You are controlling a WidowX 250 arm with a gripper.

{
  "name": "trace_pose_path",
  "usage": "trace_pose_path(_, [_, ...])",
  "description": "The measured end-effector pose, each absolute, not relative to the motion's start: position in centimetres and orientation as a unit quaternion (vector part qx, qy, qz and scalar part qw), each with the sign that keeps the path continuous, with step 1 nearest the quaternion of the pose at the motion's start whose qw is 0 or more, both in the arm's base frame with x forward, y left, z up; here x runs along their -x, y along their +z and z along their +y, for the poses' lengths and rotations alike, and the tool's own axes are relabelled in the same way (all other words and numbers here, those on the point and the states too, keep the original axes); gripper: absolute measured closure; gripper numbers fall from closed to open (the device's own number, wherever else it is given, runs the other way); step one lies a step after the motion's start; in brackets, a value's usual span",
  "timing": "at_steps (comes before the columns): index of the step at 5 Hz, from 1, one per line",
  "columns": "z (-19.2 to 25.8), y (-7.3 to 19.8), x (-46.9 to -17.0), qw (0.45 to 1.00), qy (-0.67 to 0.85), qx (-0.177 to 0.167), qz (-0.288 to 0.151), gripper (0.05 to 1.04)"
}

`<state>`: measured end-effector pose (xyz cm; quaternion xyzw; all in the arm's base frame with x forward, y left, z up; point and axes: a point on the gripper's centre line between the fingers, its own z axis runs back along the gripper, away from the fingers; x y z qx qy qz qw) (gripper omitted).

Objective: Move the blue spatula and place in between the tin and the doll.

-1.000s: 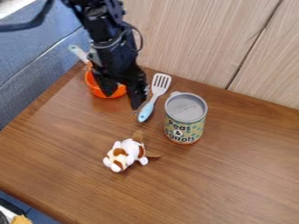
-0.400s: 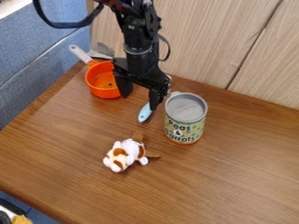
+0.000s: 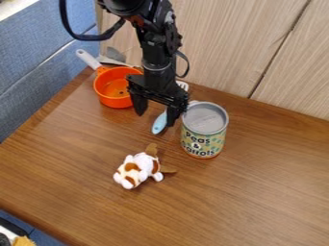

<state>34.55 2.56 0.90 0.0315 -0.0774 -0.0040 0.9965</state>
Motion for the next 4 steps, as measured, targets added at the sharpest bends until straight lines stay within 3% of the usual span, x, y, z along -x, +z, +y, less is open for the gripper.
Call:
trace_pose_path(2, [2.4,-0.6,-35.8,0.997,0.016,-0.005,-0.073,0.117])
trace_pose_path(4, [2.2,-1.0,-35.6,0.998,0.017,-0.005,-0.067,0.696])
